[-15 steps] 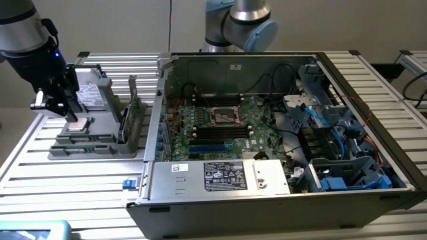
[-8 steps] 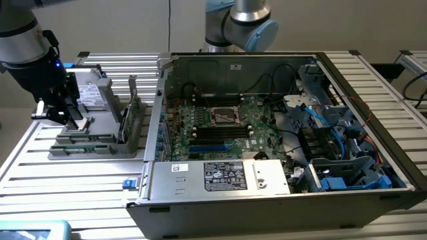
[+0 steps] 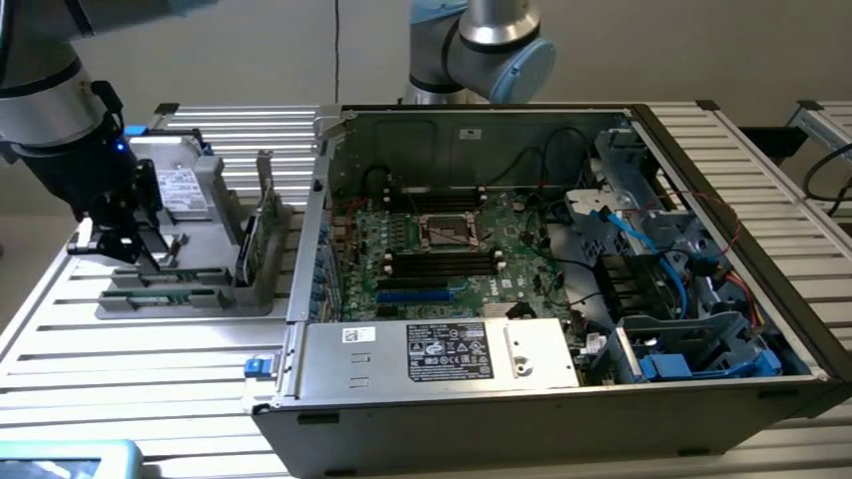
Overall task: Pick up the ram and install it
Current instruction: 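Pick up the ram and move it above insertion slot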
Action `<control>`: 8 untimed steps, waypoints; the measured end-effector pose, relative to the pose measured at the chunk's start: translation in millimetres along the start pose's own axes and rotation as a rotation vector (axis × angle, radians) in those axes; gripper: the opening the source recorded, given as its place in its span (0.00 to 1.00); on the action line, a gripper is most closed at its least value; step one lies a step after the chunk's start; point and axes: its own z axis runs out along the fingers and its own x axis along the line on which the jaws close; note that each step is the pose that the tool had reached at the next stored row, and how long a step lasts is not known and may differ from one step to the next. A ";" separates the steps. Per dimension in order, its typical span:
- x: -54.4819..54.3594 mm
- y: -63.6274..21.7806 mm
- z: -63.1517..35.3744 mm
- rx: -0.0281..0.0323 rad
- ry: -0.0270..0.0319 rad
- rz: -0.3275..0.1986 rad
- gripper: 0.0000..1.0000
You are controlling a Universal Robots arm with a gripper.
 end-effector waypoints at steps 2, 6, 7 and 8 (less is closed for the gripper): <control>0.1 -0.3 2.8 0.0001 0.0043 0.000 0.37; 0.1 -1.8 10.2 0.0001 0.0078 -0.001 0.37; 0.1 -2.3 12.0 0.0001 0.0085 -0.001 0.37; 0.1 -2.8 13.7 0.0001 0.0091 -0.001 0.37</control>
